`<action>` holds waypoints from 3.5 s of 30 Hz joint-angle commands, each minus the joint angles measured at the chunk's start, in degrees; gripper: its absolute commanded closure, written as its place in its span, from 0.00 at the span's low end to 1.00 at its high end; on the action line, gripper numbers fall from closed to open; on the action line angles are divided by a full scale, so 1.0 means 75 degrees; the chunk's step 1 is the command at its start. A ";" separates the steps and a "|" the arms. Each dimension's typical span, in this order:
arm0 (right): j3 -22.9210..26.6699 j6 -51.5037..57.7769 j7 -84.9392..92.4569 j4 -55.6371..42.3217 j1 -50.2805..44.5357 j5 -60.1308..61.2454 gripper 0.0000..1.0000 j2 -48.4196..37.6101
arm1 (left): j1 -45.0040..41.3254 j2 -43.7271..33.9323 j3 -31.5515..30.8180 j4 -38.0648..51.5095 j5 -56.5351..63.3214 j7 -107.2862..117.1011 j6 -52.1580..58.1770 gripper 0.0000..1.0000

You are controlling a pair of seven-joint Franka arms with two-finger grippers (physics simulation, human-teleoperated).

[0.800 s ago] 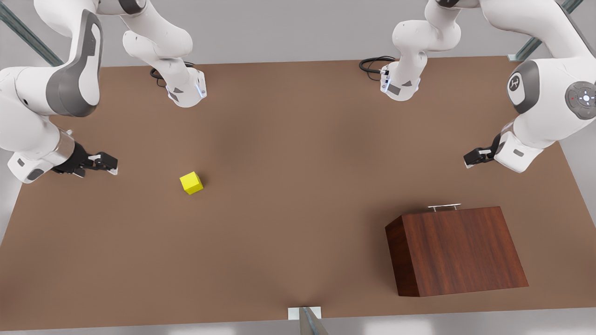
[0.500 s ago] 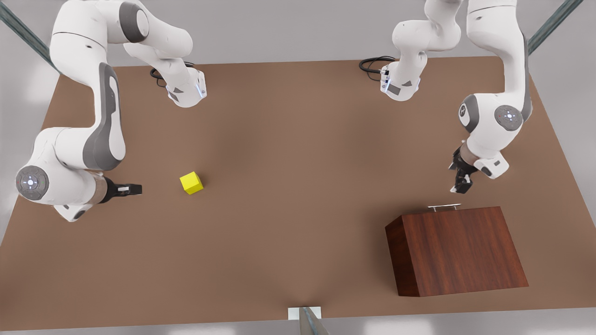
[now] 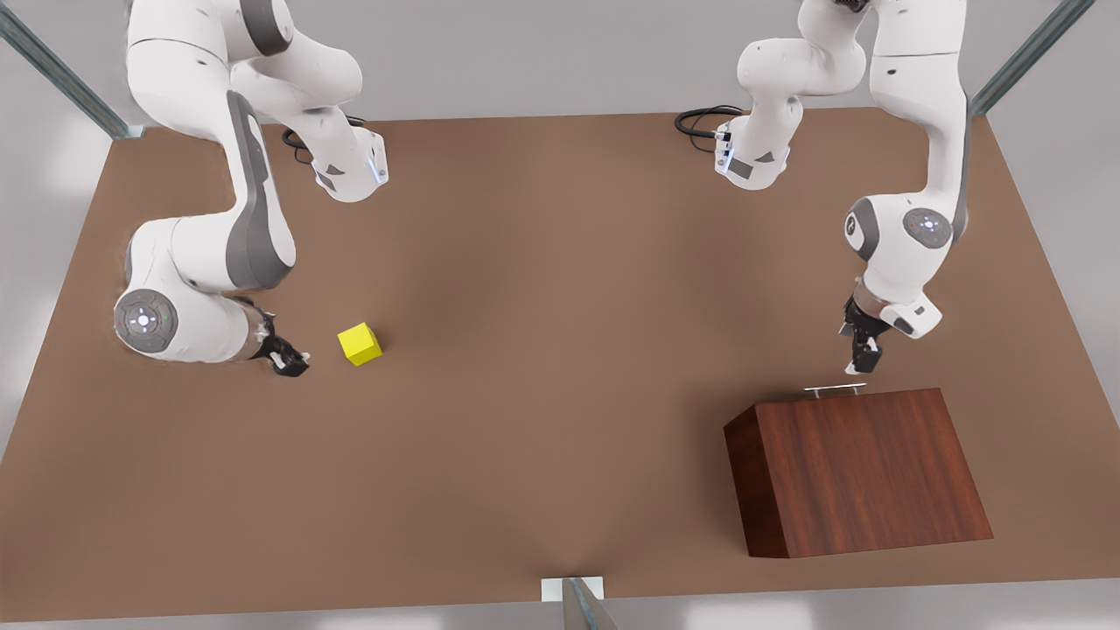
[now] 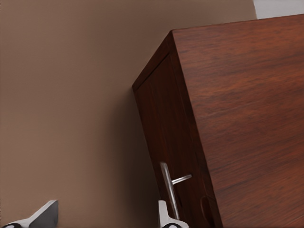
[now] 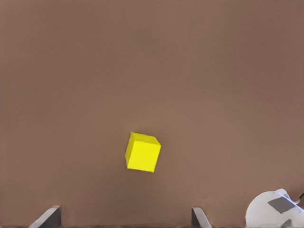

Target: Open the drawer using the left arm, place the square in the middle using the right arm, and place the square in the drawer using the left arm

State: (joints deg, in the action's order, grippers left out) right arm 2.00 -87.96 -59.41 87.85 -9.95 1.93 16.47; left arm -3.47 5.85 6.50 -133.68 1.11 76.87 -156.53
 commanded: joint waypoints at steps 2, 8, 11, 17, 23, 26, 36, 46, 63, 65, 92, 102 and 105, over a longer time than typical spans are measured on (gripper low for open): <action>0.0002 -0.0807 -0.0059 0.0682 0.0085 0.0233 0.01 -0.0237 | -0.0005 0.0017 0.0001 -0.0129 0.0015 -0.0019 -0.0258 0.00; -0.0137 -0.2381 -0.0785 0.2195 -0.0267 0.0492 0.01 -0.0624 | 0.0006 0.0123 0.0001 -0.0211 0.0004 -0.0007 -0.0692 0.00; -0.0408 -0.3587 -0.1102 0.3893 -0.0267 0.0527 0.01 -0.1503 | 0.0006 0.0252 0.0001 -0.0199 0.0004 -0.0007 -0.0914 0.00; -0.0408 -0.5451 -0.0949 0.4774 -0.0126 0.0504 0.00 -0.1188 | 0.0077 0.0357 0.0001 -0.0152 0.0016 -0.0031 -0.1114 0.00; -0.0337 -0.5545 -0.0645 0.4774 0.0167 0.0492 0.00 -0.0871 | 0.0088 0.0556 0.0001 -0.0105 0.0004 -0.0031 -0.1301 0.00; -0.0349 -0.5673 -0.0516 0.5102 0.0178 0.0492 0.00 -0.0965 | 0.0100 0.0568 0.0001 -0.0094 0.0004 -0.0031 -0.1348 0.00; -0.0349 -0.6576 0.0070 0.5606 0.0495 0.0516 0.00 -0.0777 | 0.0112 0.0369 -0.0011 -0.0094 0.0016 -0.0054 -0.1149 0.00; -0.0396 -0.7196 -0.0012 0.6133 0.0425 0.0516 0.00 -0.0520 | 0.0041 0.0521 -0.0058 -0.0035 0.0039 -0.0054 -0.1219 0.00; -0.0537 -0.8111 -0.0117 0.6649 0.0225 0.0680 0.03 -0.0274 | -0.0041 0.0533 -0.0070 -0.0047 -0.0078 0.0661 -0.0716 0.00; -0.0525 -0.8228 -0.0117 0.6602 0.0307 0.0668 0.05 -0.0133 | -0.0041 0.0474 -0.0070 -0.0047 -0.0043 0.0637 -0.0493 0.00; -0.0501 -0.7502 -0.0035 0.5794 0.0214 0.0504 0.40 -0.0226 | -0.0205 -0.0194 -0.0058 -0.0058 0.0004 0.0684 0.1511 0.00; -0.2857 -0.4925 -0.4007 0.2737 -0.0876 -0.0047 0.44 -0.0005 | -0.0205 -0.0311 -0.0046 -0.0047 0.0004 0.0684 0.1991 0.00; -0.2845 -0.4643 -0.5635 0.1599 -0.2036 -0.0620 0.44 0.0839 | -0.0205 -0.0358 -0.0046 -0.0047 0.0004 0.0684 0.2085 0.00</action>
State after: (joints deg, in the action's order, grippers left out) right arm -19.37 -122.76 -104.80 97.81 -26.82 -3.73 24.20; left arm -5.00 3.22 6.15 -134.03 1.14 81.93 -140.89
